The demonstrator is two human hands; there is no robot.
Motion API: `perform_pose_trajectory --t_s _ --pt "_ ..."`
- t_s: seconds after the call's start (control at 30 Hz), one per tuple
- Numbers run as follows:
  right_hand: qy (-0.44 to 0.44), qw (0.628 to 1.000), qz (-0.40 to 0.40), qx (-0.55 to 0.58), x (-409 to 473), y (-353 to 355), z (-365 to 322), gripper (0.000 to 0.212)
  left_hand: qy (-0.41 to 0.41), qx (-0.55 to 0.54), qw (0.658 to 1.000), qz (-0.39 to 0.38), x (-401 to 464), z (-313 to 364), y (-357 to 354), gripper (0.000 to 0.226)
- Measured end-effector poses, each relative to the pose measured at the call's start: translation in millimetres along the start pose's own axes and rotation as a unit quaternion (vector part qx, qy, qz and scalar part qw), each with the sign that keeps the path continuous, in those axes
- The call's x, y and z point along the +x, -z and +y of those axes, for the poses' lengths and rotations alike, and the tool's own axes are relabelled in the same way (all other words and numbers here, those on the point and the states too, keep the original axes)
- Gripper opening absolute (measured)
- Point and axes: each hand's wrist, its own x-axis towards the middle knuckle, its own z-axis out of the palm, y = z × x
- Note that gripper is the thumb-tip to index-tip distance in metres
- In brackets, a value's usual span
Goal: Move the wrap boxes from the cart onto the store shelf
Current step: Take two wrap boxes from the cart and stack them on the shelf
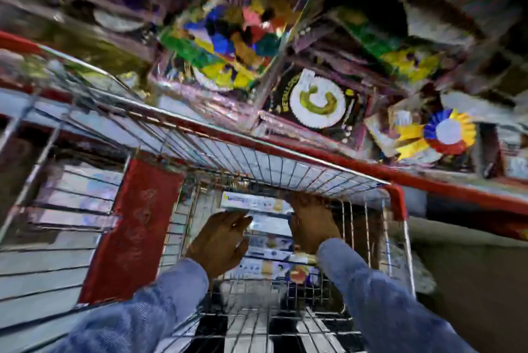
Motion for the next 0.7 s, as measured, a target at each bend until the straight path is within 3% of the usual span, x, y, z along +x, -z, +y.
perform_pose_trajectory --t_s 0.07,0.2,0.37,0.53,0.7 --pt "-0.011 0.997 -0.068 -0.031 33 -18 8 0.055 -0.006 0.003 1.000 -0.009 25 -11 -30 0.038" --pt "0.022 0.992 -0.086 -0.086 82 -53 26 0.049 0.009 -0.042 0.995 -0.087 61 -24 -78 0.046" --pt "0.088 0.974 -0.142 -0.155 109 -79 34 0.055 -0.036 0.000 0.996 -0.087 77 -37 -107 0.049" --pt "0.083 0.975 -0.141 -0.154 117 -84 45 0.063 -0.053 0.065 0.992 -0.089 85 -43 -115 0.066" --pt "0.068 0.983 -0.071 -0.156 109 -69 40 0.049 -0.036 0.062 0.991 -0.112 88 -38 -109 0.047"
